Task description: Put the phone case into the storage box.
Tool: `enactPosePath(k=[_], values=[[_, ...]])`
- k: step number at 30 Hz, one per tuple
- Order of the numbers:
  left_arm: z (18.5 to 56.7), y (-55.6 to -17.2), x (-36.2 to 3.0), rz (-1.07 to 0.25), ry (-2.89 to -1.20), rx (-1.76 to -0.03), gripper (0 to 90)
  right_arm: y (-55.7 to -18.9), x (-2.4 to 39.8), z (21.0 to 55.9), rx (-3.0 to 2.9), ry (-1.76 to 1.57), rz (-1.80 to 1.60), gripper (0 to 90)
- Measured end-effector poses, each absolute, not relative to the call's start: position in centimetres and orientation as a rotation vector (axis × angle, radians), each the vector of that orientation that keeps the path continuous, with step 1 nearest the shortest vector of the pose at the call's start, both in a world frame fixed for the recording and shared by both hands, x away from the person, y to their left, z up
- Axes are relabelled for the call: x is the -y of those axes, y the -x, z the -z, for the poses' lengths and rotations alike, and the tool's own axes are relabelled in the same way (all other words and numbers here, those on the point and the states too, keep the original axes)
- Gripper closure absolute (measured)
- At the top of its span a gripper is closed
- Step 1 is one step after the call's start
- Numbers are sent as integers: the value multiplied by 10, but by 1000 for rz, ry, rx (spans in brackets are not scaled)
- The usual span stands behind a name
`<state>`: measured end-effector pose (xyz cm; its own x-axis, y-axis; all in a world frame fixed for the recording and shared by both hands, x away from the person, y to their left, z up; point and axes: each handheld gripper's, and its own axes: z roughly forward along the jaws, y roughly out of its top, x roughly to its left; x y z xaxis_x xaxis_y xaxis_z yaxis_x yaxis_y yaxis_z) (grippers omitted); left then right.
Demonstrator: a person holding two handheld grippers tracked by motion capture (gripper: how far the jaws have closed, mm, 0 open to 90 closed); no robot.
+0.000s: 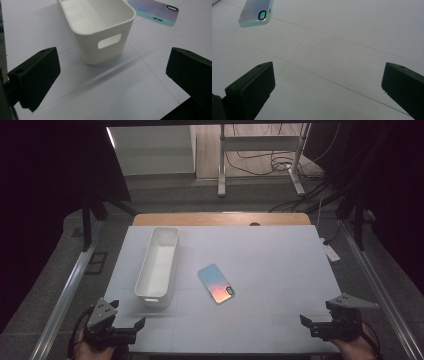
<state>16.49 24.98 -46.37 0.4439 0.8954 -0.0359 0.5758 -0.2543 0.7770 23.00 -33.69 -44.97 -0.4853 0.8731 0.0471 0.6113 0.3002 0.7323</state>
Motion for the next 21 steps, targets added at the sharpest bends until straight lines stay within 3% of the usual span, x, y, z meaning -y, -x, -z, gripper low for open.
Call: enactPosePath(k=[21], values=[[464, -165, -251, -515, -1964, -1214, 7, -232, 333, 451, -2236, -1323, -961, 0]])
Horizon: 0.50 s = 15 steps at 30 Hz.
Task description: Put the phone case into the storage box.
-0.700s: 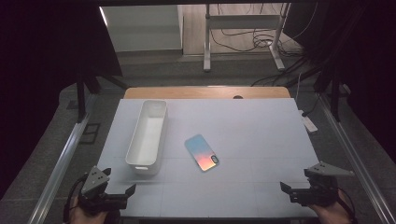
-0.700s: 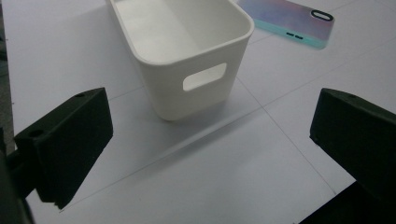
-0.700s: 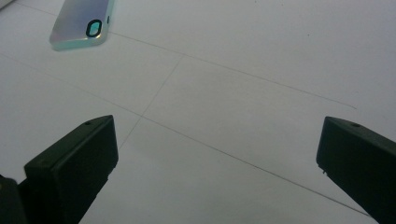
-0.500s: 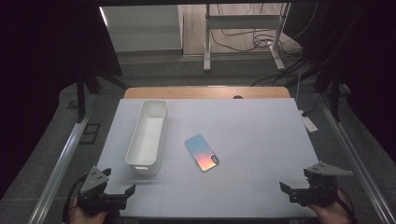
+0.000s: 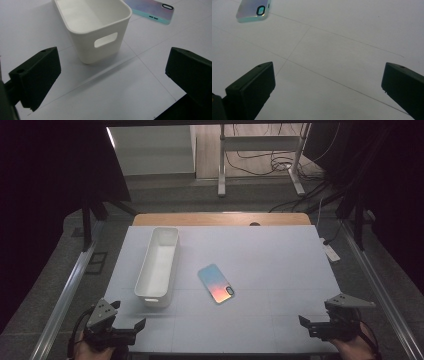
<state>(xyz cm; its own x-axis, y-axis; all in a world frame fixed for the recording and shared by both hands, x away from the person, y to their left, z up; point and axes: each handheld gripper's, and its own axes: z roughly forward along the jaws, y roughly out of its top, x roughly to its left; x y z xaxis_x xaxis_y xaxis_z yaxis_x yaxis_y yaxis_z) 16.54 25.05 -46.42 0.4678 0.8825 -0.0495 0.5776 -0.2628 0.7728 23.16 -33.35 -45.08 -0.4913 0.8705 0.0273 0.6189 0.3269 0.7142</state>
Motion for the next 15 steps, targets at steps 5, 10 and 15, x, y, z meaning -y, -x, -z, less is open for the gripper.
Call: enactPosePath(k=[5, 10, 15], values=[[464, -166, -251, -512, -1964, -1210, 8, -233, 332, 451, -2258, -1324, -946, 0], [464, -165, -251, -512, -1966, -1208, 8, -233, 332, 451, -2270, -1308, -952, 0], [464, -165, -251, -508, -1960, -1209, 7, -235, 329, 450, -2298, -1282, -961, 0]])
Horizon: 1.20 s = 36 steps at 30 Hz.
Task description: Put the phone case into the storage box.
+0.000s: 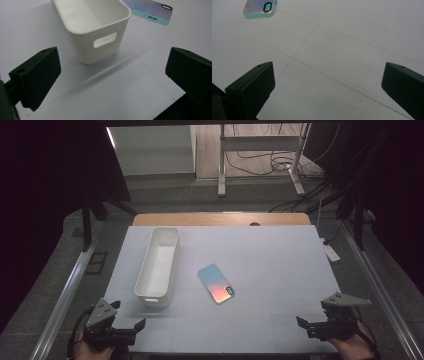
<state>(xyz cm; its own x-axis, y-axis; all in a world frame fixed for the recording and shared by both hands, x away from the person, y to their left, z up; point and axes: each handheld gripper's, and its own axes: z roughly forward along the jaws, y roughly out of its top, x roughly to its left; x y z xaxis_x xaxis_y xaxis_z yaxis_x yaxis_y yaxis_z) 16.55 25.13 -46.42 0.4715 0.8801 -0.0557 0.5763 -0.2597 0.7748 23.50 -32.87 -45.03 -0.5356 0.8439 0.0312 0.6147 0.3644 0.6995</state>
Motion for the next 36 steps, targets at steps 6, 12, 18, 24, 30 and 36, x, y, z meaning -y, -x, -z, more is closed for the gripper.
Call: enactPosePath(k=[6, 12, 18, 24, 30, 36], values=[[464, -165, -252, -507, -1956, -1210, 7, -240, 326, 449, -2316, -1252, -957, 0], [464, -165, -252, -508, -1951, -1212, 6, -244, 324, 448, -2338, -1238, -954, 0], [464, -165, -252, -510, -1952, -1213, 6, -248, 321, 446, -2357, -1222, -953, 0], [464, -165, -252, -509, -1949, -1216, 6, -255, 317, 444, -2373, -1205, -961, 0], [464, -165, -252, -510, -1949, -1216, 6, -261, 310, 444, -2389, -1191, -968, 0], [464, -165, -252, -513, -1948, -1217, 6, -266, 305, 443, -2402, -1179, -978, 0]])
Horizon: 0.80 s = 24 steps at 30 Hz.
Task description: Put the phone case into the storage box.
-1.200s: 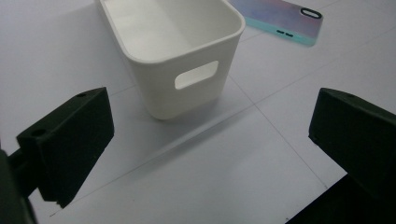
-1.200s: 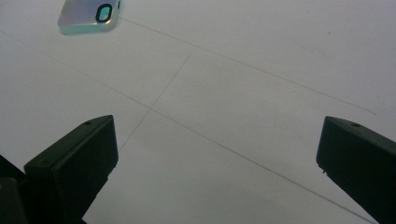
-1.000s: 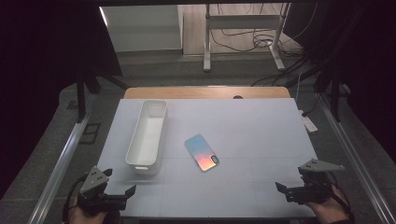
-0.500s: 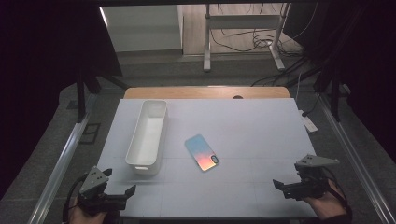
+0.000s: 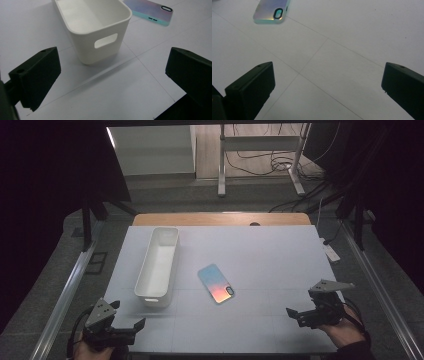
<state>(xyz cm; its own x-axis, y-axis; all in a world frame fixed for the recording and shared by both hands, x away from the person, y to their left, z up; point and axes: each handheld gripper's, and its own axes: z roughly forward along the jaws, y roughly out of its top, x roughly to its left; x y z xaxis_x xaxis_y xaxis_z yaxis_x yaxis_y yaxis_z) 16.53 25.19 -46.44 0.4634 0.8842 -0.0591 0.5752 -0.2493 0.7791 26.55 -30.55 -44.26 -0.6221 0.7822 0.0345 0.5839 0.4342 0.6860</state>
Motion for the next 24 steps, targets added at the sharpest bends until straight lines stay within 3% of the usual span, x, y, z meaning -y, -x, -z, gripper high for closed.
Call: enactPosePath(k=[24], values=[[464, -165, -252, -512, -1943, -1217, 6, -289, 283, 436, -2457, -1154, -1028, 0]])
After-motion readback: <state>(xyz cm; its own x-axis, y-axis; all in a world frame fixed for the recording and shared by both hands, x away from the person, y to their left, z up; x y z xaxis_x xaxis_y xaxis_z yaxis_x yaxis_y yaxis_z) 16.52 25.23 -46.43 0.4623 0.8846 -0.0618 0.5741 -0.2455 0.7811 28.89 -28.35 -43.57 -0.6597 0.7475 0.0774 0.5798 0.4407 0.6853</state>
